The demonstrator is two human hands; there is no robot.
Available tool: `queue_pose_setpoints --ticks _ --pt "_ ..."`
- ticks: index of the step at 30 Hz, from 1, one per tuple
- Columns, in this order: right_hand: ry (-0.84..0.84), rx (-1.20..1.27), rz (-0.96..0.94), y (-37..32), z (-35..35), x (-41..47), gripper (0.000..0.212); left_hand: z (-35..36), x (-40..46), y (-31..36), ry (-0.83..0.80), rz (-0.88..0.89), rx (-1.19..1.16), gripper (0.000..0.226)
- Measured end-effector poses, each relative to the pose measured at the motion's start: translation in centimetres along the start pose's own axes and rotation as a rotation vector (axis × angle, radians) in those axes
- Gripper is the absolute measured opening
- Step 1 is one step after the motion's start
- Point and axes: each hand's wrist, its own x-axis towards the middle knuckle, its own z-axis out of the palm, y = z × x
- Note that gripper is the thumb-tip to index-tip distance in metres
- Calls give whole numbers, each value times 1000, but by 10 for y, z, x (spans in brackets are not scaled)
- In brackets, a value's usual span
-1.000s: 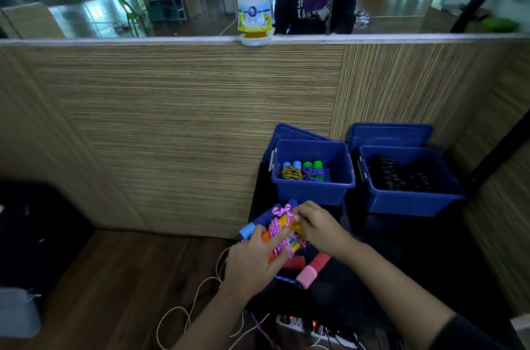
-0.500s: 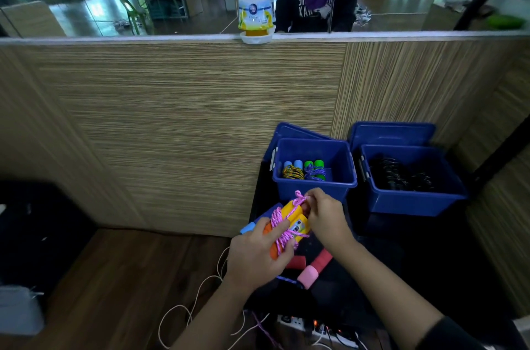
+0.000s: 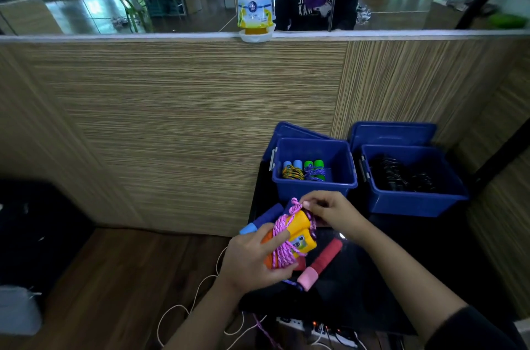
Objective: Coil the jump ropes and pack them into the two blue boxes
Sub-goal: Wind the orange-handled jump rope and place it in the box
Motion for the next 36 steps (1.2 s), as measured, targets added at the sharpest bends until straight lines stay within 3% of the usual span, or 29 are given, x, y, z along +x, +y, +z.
queue_pose_setpoints --ticks 3,8,10,13,18,22,25,32,34,36 --pt "-23 190 78 1 0 1 14 0 2 0 11 27 -37 58" --pt "131 365 151 4 1 4 6 4 9 4 -80 -116 -6 61" --pt "164 326 142 6 1 6 6 6 10 5 -112 -143 7 58" --pt "218 76 41 11 0 7 3 10 9 4 -142 -127 20 57" --pt "208 -166 51 8 12 0 30 11 8 4 -149 -147 0 61" --pt "178 -205 83 7 19 -2 43 16 8 5 -172 -209 -1 59" --pt "210 -163 86 10 24 -1 57 18 9 6 -179 -212 -10 59" --pt "205 39 200 16 26 0 56 19 13 11 -140 -191 -42 64" --pt "187 123 237 18 27 3 66 22 14 12 -162 -281 -64 62" --pt "165 293 252 19 30 4 70 26 17 12 -113 -482 -176 63"
